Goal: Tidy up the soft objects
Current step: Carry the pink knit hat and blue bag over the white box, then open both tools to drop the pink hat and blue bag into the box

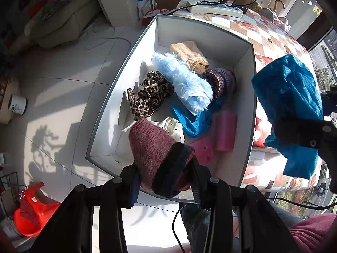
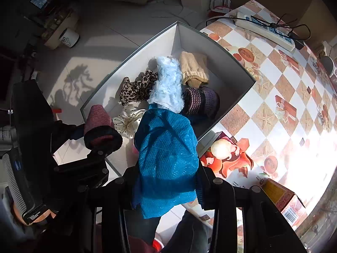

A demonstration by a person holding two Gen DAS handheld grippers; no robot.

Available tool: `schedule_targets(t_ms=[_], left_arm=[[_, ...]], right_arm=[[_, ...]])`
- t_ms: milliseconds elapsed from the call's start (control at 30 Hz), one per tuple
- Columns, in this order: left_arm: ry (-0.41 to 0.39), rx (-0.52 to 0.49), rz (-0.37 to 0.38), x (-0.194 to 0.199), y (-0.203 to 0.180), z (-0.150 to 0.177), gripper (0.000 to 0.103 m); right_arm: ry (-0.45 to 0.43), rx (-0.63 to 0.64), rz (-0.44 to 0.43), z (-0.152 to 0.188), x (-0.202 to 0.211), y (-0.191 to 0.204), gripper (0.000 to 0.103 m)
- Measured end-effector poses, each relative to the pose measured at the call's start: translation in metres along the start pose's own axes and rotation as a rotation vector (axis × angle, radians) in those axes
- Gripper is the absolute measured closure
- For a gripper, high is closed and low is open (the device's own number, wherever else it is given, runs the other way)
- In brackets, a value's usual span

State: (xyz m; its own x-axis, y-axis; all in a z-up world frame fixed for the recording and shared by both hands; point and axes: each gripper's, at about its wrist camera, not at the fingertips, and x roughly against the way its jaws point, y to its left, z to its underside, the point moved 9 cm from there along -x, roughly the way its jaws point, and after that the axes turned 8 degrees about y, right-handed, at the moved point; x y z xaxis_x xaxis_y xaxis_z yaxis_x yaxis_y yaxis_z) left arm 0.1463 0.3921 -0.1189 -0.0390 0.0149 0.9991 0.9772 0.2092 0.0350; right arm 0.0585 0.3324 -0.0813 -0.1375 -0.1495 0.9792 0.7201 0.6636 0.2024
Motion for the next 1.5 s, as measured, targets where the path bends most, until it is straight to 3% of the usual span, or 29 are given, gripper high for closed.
schedule_targets(t_ms=[433, 1100, 1500], left_arm=[[0.015, 0.014, 0.009, -0.007, 0.004, -0.006, 0.059], [0.086, 0.085, 0.034, -0.036, 0.011, -0.03, 0.059], [0.108, 0.083, 0.032, -0.042, 0.01, -0.029, 0.059]], right_arm=[[0.006, -0.002, 0.003, -0.007, -0.004, -0.002, 0.062], [0.019, -0.049, 0.041, -0.045, -0.027, -0.024, 0.062], [0.034, -0.07, 0.035, -0.044, -0.033, -0.029, 0.062]])
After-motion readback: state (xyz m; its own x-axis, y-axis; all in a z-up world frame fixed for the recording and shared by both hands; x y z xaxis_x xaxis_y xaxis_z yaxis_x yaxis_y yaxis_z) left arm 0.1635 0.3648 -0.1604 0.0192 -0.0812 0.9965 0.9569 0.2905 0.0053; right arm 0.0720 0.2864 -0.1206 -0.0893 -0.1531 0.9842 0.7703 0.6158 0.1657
